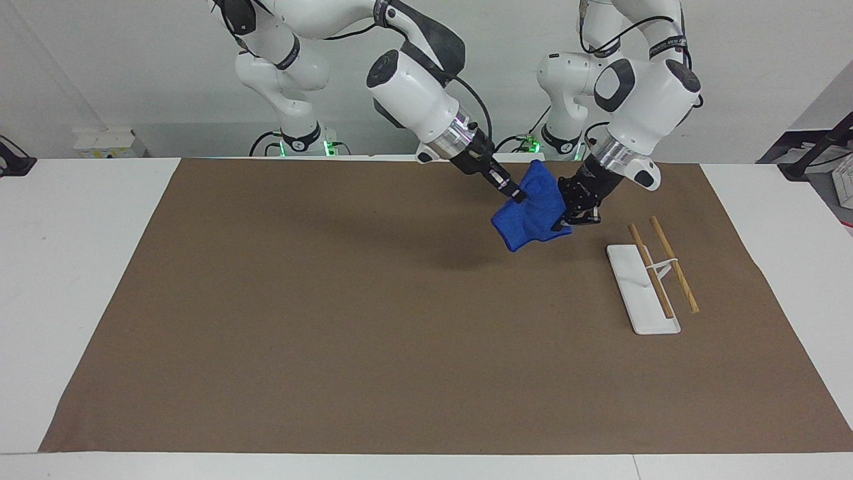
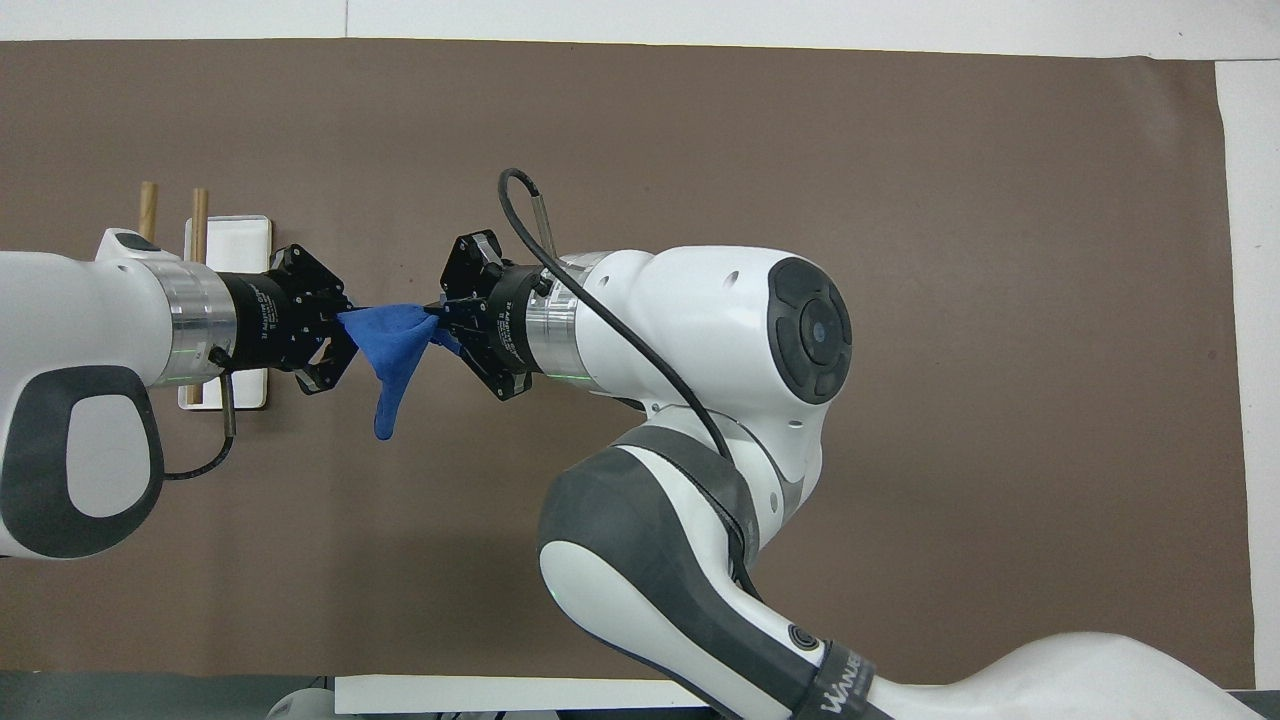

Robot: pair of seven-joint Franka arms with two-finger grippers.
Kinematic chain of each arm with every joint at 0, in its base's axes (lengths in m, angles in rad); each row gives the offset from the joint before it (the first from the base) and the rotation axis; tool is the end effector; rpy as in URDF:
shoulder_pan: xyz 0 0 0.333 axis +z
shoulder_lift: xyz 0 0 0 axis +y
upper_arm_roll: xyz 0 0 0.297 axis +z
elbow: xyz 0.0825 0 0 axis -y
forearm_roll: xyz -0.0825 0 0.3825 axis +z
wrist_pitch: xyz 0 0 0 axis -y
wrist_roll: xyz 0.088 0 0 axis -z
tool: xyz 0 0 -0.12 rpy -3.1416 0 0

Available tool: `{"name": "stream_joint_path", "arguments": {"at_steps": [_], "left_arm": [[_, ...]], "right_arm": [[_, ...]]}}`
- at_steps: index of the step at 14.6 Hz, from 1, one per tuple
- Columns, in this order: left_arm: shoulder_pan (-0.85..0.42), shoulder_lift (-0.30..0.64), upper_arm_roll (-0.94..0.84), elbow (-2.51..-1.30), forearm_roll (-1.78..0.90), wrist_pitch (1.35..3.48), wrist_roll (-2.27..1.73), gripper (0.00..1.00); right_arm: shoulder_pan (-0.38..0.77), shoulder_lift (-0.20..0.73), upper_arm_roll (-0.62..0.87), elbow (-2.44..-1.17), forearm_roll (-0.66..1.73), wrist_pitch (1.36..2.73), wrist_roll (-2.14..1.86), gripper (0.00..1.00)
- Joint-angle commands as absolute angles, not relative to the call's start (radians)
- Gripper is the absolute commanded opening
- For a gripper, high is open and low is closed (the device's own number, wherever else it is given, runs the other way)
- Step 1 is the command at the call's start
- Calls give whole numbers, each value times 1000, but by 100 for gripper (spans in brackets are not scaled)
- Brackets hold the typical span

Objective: Right arm passes towel to left arm to hang
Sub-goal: 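Bring the towel to the left gripper and close the left gripper on it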

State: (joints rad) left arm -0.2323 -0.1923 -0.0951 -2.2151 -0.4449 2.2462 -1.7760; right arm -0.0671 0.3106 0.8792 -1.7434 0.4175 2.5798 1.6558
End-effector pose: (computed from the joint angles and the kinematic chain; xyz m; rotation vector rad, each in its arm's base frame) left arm 0.4852 -0.1837 0.4525 1.8310 2.0636 -0.2815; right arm 0.5020 0.4432 0.4933 -1.9312 1.3702 0.3972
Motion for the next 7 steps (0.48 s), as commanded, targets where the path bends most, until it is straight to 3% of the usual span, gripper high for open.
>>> {"name": "stream_joint_path", "arguments": {"at_steps": [1,2,3,4,7], "left_arm": [[-252,-193,-84,-2221,-460,2269,-1775,0],[-252,-192,-84,-2218,-460,2270,-1773,0],[-250,-192,-83,-2215,-459,2270,-1769,0],[-250,-192,-83,-2214,-459,2270,-1755,0],[-239,-169,-80,-2183,-457,2272,-1659,0]], "right_arm": [[-74,325,894,-1729,425,2583,1652,4],[-78,324,893,-1729,426,2577,1652,29],[-75,319,891,-1730,420,2577,1646,86],[-72,315,887,-1733,417,2580,1641,100],[-72,295,870,-1750,416,2574,1530,100]]}}
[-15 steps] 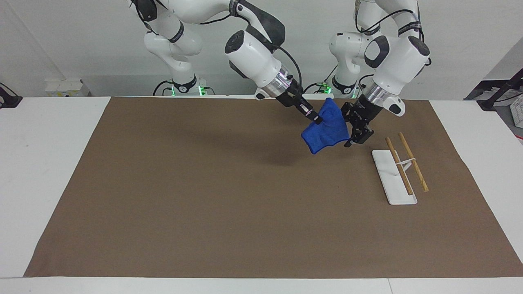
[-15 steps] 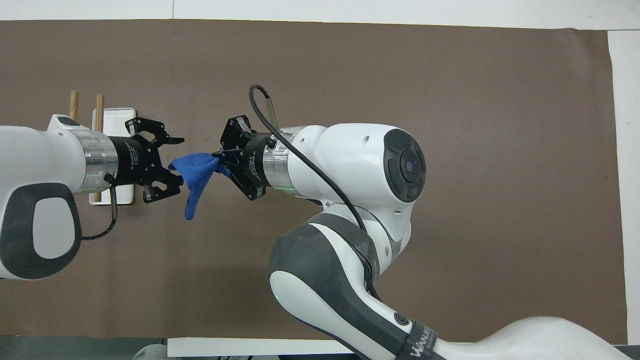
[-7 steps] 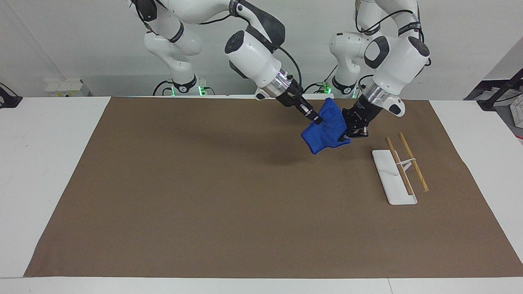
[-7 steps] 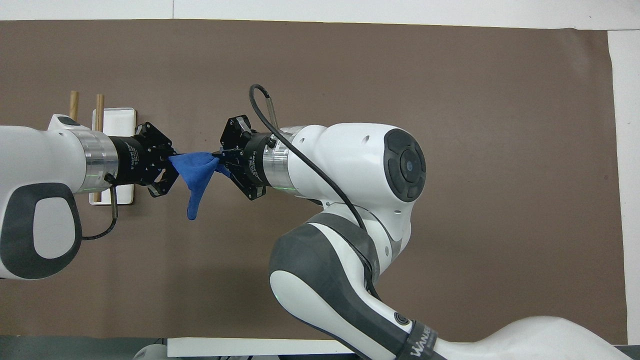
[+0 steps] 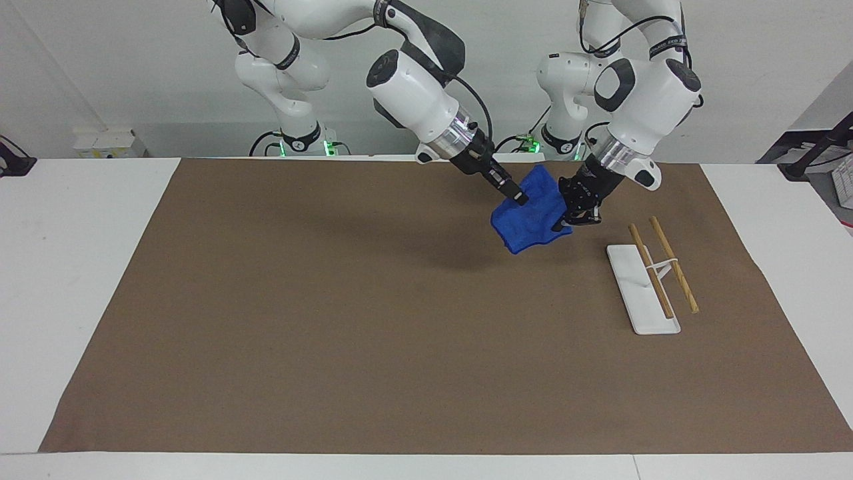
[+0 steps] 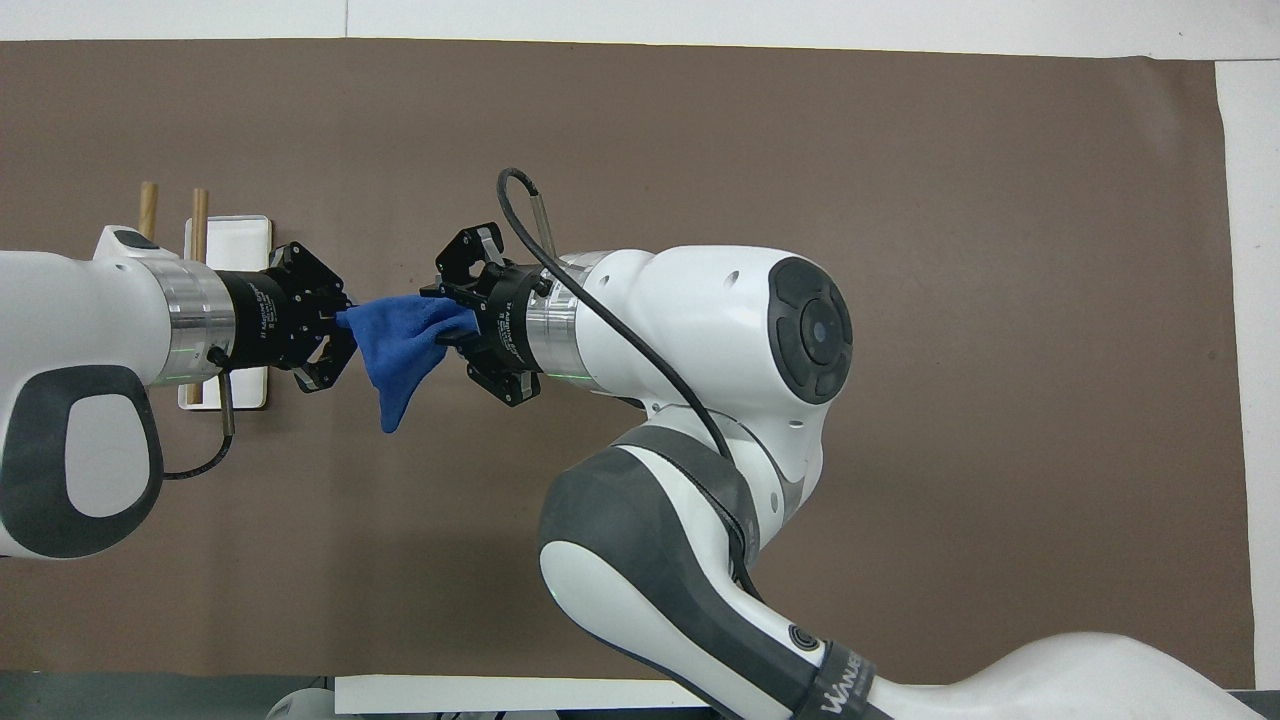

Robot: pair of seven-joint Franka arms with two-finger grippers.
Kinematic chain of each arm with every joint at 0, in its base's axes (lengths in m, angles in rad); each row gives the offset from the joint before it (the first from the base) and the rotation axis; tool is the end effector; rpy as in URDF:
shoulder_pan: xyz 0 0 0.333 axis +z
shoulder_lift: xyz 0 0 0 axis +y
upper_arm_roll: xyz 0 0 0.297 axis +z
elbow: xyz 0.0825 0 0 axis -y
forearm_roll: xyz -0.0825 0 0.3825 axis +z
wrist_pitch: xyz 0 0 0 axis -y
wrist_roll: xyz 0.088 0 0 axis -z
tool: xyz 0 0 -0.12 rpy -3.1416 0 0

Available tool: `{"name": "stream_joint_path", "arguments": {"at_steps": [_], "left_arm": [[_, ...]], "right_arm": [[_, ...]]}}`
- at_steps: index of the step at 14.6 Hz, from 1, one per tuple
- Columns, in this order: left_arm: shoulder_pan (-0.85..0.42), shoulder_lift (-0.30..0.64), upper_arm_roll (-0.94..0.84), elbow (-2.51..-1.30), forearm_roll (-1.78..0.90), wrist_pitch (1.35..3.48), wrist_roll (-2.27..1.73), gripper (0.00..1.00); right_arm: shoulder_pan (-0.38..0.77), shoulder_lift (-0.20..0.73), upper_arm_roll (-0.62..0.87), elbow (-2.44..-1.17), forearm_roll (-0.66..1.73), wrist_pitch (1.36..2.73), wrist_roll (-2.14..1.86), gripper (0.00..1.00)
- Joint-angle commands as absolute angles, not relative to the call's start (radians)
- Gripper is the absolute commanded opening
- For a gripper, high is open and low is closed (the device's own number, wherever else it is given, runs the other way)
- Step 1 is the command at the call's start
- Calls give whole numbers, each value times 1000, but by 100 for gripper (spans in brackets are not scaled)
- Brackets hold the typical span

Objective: Right arm passes towel to left arm to hang
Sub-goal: 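Open the right gripper and withdraw it while the left gripper pulls the towel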

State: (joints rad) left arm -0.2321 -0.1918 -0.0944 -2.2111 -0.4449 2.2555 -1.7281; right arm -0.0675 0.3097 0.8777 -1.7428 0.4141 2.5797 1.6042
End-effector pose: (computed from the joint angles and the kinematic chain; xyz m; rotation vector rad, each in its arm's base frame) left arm 0.4871 -0.1833 0.4552 1.8688 2.0115 -0.2581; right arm 0.5027 0.4424 0.4938 -1.9634 1.3168 0.3670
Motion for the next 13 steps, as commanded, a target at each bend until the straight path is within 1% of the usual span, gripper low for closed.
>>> {"name": "stream_joint_path", "arguments": {"at_steps": [1,3,6,8,11,13], "left_arm": [[-233,-155,-77,-2159,-456,2272,-1601,0],[-175,-129,-78,-2120,-454,2272,-1461,0],[-111,-127,-78,-2120,-454,2293,-1190,0],[-74,-127,-80,-2120,-454,2293,-1060,0],[-39,-127,-78,-2128,-454,2295,-1049,0],[-28,-129,-77,-2131,-456,2293,-1058,0]], "right_arm": [[-74,285,850,-1764,416,2574,1469,100],[-80,243,819,-1830,414,2572,1264,100],[-84,174,735,-1928,393,2563,970,100],[-83,143,654,-1950,358,2487,791,100],[-74,95,476,-1956,223,2331,489,100],[-55,65,341,-1953,181,2239,312,100]]}}
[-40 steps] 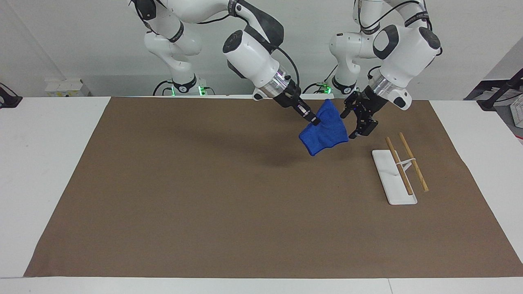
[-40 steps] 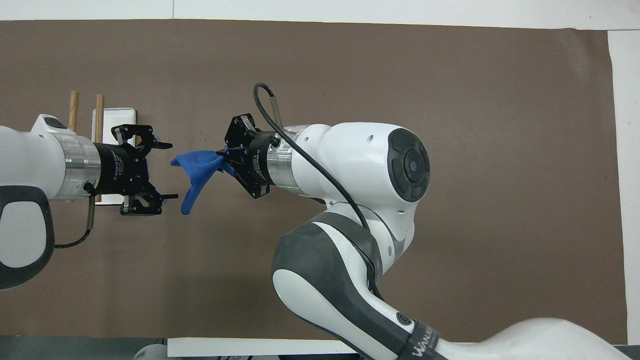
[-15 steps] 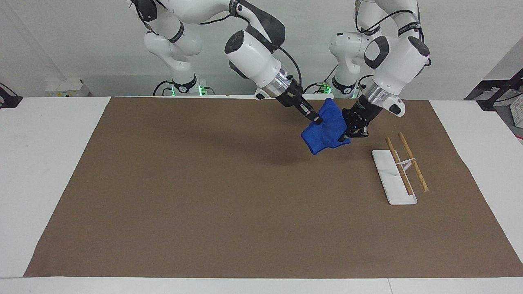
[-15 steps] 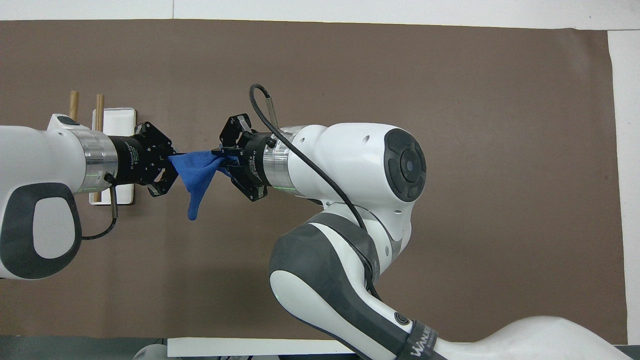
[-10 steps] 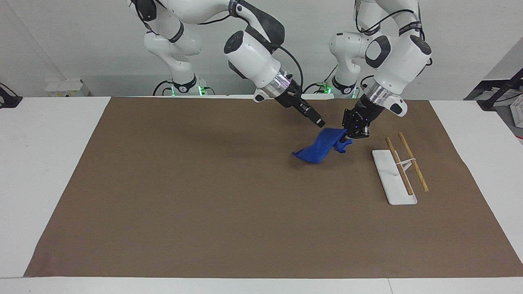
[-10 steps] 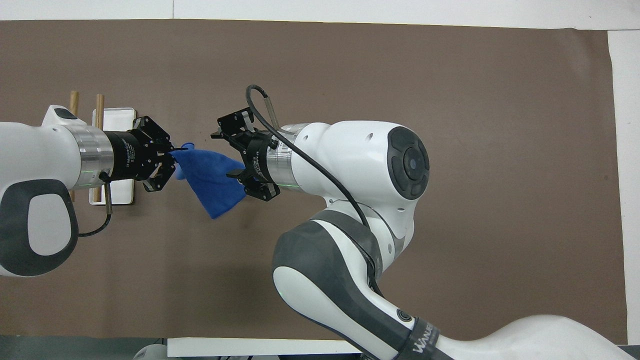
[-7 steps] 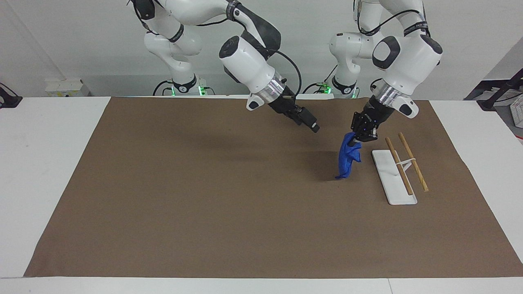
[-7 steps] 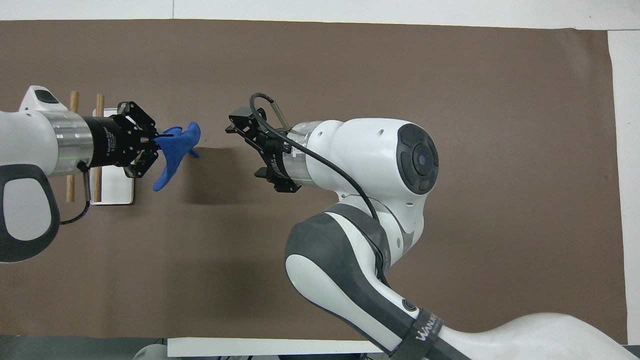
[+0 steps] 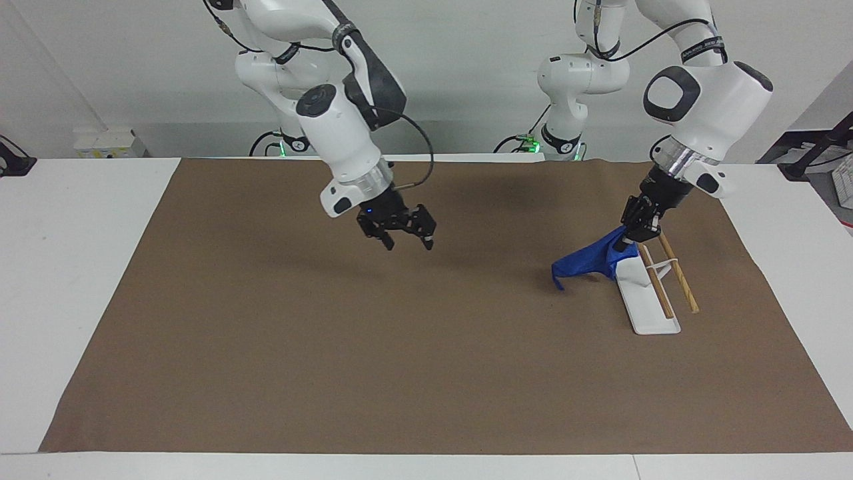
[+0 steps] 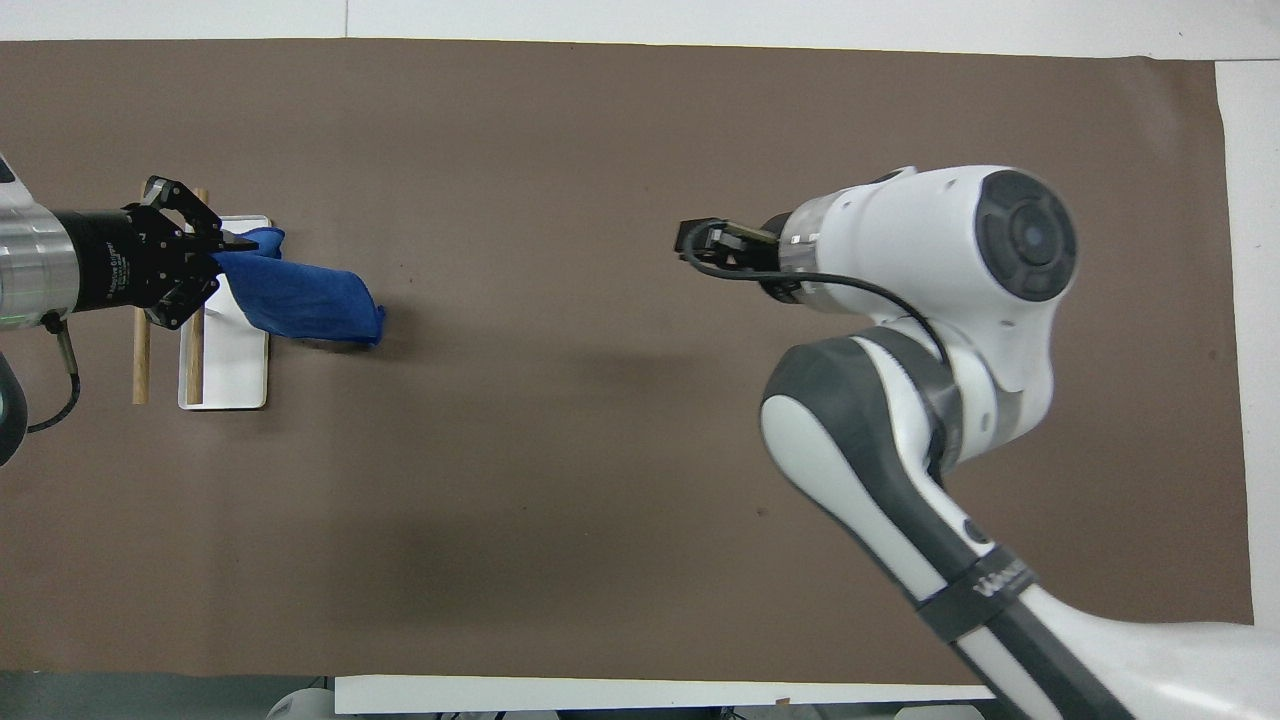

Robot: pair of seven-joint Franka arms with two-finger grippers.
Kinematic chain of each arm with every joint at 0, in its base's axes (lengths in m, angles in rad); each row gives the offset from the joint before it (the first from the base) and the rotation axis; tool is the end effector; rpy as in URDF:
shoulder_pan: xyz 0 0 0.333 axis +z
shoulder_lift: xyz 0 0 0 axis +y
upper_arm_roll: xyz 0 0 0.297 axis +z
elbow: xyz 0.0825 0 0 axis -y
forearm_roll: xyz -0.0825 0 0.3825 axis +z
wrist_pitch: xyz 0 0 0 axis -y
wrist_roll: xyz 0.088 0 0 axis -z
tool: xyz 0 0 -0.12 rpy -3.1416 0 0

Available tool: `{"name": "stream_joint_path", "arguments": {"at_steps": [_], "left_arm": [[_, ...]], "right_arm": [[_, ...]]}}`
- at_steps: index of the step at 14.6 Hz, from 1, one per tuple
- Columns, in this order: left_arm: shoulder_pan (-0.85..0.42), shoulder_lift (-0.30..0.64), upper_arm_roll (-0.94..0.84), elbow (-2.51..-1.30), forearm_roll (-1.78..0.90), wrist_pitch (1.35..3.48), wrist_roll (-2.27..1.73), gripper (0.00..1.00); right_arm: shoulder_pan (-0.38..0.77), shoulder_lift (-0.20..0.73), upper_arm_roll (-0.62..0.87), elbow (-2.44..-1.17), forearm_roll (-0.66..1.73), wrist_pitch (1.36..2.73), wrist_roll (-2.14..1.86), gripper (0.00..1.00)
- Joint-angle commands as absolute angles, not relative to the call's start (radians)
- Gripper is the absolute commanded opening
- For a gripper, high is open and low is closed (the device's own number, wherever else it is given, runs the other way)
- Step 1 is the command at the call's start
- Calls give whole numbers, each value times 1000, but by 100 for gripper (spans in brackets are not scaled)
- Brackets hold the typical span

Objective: Right arm passes towel to left arm to hang
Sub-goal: 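Drape the towel over the white rack with the left gripper and release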

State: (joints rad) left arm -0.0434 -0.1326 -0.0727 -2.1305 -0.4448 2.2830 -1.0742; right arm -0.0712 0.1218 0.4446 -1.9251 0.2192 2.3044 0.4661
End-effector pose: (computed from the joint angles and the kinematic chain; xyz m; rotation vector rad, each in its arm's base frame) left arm 0.5390 -0.0782 0.4672 2.2114 1.5168 0.0375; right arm 0.5687 0.2225 0.4302 -2.7951 0.3200 -0.2093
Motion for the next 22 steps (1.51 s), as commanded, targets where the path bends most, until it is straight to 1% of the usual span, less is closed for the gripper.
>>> {"name": "stream_joint_path", "arguments": {"at_steps": [1,4,7,11,13,15,18,22], "left_arm": [[-23,-130,-75,-2132,-456,2295,-1071,0],[6,-129,-75,-2134,-456,2318,-1195,0],[40,-126,-77,-2134,-456,2371,-1268,1],[66,-107,-77,-2135,-457,2489,-1409,1],[77,-100,-75,-2131,-456,2536,-1405,1],[107,-87,-75,-2120,-446,2540,-1356,1],[150,-87,-75,-2117,-446,2539,-1148,1],[153,-66,-74,-2077,-445,2540,-951,2]], "right_arm": [[-39,45,266,-1950,179,2189,235,100],[-15,-17,97,-1919,135,2006,120,100],[-15,-31,17,-1836,7,1834,74,100],[-17,-28,-69,-1717,-14,1686,-55,100],[-17,-23,-77,-1694,-14,1663,-77,100],[-20,-23,-77,-1697,0,1651,-72,100],[-20,-23,-74,-1698,0,1640,-69,100],[-20,-25,-72,-1700,0,1629,-71,100]]}}
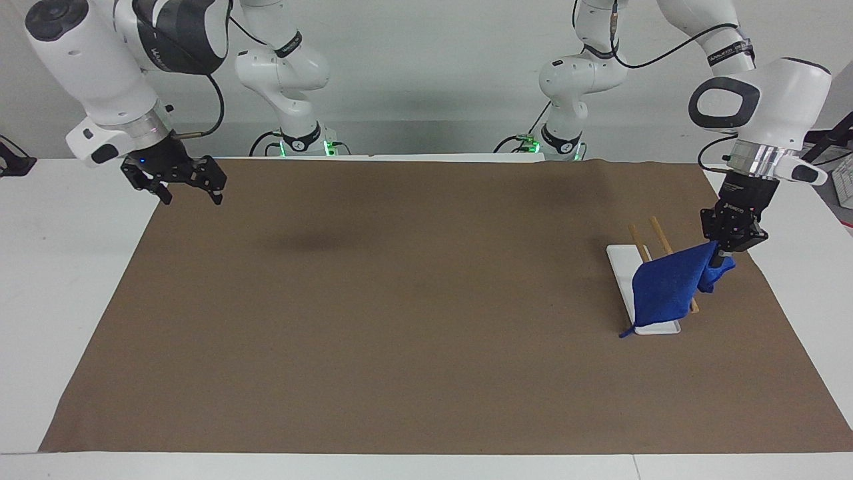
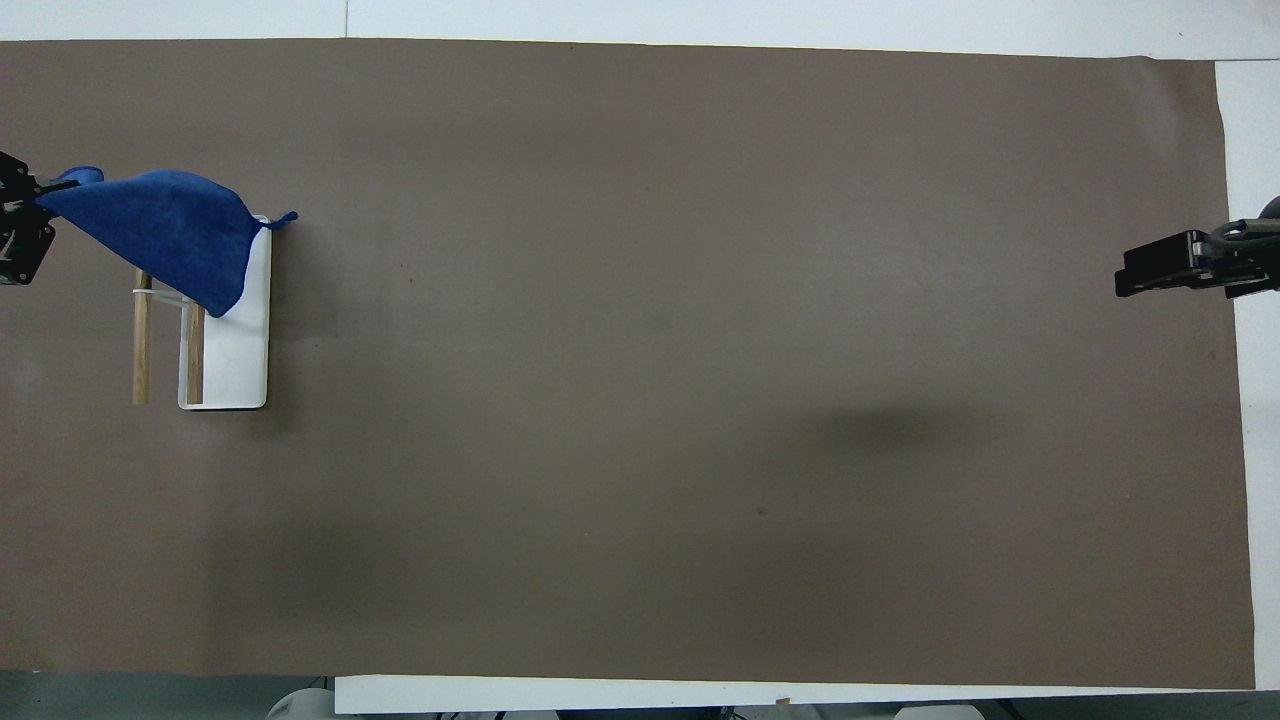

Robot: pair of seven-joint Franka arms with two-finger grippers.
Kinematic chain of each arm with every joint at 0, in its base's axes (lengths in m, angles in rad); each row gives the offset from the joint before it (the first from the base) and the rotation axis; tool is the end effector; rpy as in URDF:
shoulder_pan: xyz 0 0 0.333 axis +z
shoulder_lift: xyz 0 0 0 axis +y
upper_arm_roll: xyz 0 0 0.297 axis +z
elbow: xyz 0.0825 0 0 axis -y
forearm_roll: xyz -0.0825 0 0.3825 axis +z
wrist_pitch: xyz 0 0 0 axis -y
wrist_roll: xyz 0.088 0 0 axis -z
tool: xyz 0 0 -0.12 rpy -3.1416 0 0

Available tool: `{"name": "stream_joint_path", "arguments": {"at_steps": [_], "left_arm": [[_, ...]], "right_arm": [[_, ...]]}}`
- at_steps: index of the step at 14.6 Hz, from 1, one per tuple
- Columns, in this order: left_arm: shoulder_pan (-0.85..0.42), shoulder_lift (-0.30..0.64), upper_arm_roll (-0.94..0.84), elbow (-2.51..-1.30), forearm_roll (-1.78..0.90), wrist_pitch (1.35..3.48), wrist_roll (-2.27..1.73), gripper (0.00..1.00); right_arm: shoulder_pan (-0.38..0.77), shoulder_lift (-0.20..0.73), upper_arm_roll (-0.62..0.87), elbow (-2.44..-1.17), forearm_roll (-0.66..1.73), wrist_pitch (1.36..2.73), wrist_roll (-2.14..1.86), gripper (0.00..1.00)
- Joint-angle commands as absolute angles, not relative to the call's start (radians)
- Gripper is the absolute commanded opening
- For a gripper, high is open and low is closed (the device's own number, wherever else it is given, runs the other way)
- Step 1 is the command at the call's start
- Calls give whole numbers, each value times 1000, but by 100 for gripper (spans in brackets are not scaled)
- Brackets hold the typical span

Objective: Right arm passes towel to left arm to hang
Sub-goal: 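Drape the towel over the white rack with the left gripper and release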

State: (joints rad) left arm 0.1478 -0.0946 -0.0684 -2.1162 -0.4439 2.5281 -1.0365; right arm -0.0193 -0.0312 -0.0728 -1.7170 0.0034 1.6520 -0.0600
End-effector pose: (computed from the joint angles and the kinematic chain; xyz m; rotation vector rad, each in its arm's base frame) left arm 0.5676 0.0456 0.4815 1.9689 1.6820 0.3834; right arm 0.5442 -0.0504 0.5475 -3.1325 0.0507 0.0523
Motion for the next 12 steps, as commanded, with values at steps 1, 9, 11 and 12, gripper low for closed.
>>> {"name": "stream_joint_path", "arguments": {"at_steps": [1,9,11,12], "left_arm": [[164,-55,-74,-2057,-437,2536,-906,2],[236,-90,-74,-2103,-405,2416,-643,2],[253,-84,-74,-2114,-405,2419,-624,3],[253,-84,-74,-2132,-405,2421,-602,3]], "right_arm": [[-20,-25,-72,-1700,0,1628,-71,100],[-21,-28,-72,-1700,0,1617,-71,100],[-21,-28,-72,-1700,0,1615,-71,100],[-21,-28,-72,-1700,0,1614,-71,100]]}}
